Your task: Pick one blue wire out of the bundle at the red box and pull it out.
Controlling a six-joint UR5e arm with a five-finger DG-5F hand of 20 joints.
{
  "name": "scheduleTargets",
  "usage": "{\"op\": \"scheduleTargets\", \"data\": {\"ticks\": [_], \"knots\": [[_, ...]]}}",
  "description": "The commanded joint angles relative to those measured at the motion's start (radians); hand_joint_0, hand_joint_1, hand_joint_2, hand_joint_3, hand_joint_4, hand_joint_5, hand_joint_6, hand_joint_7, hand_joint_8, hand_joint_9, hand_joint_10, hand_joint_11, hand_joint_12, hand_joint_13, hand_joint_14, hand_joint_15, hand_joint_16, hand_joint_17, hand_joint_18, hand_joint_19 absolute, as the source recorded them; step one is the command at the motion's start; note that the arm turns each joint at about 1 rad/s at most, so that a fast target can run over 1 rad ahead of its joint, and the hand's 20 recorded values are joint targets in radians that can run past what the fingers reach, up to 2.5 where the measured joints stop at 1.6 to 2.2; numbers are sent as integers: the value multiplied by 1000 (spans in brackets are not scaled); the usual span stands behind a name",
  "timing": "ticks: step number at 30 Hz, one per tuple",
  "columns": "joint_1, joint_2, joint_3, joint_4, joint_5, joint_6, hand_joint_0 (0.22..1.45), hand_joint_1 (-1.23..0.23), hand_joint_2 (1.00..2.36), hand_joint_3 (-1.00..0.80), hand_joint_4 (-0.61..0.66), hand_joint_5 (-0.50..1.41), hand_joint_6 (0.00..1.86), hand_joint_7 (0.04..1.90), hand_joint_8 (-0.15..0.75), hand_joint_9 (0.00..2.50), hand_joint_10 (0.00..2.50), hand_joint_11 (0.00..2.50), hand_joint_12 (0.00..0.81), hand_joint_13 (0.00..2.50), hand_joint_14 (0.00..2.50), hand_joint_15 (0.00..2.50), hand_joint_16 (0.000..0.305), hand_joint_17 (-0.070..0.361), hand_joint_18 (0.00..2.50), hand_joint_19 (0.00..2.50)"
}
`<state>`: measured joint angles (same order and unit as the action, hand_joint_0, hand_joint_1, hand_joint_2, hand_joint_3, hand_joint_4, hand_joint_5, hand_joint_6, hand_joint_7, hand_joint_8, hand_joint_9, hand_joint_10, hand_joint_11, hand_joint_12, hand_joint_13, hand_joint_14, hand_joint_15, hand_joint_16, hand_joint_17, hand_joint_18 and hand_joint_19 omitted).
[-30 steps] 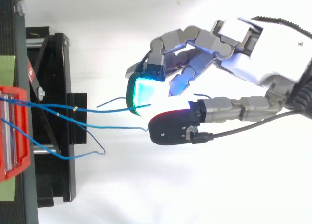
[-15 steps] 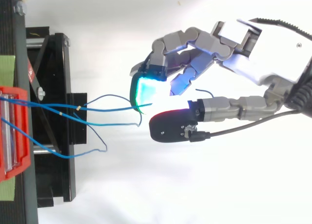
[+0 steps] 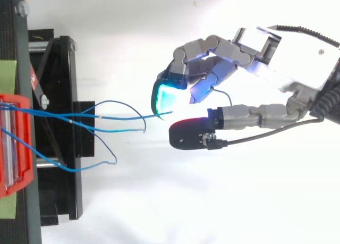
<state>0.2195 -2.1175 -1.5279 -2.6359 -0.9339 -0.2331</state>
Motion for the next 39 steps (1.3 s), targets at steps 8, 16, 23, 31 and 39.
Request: {"op": "scheduleTargets", "data": {"ticks": [8,16,23,31,39], "knots": [[0,1,0,-10,0,0,590,-810,1099,-4,-6,-93,866,1079,287,972,15,594,413,582,9,254,62,141,620,293],[1,1,0,-10,0,0,590,-808,1097,-4,-8,-93,865,1077,290,973,17,580,419,570,8,248,63,141,621,294],[0,-1,2,-10,0,0,594,-804,1077,2,0,-94,864,1086,292,963,16,572,428,547,8,241,63,141,623,295],[0,1,0,-10,1,0,603,-799,1033,16,-3,-95,861,1100,300,949,15,573,426,535,8,232,63,142,628,304],[0,1,0,-10,1,0,611,-795,1000,20,-1,-97,861,1098,295,922,14,514,423,524,7,228,62,140,624,306]]}}
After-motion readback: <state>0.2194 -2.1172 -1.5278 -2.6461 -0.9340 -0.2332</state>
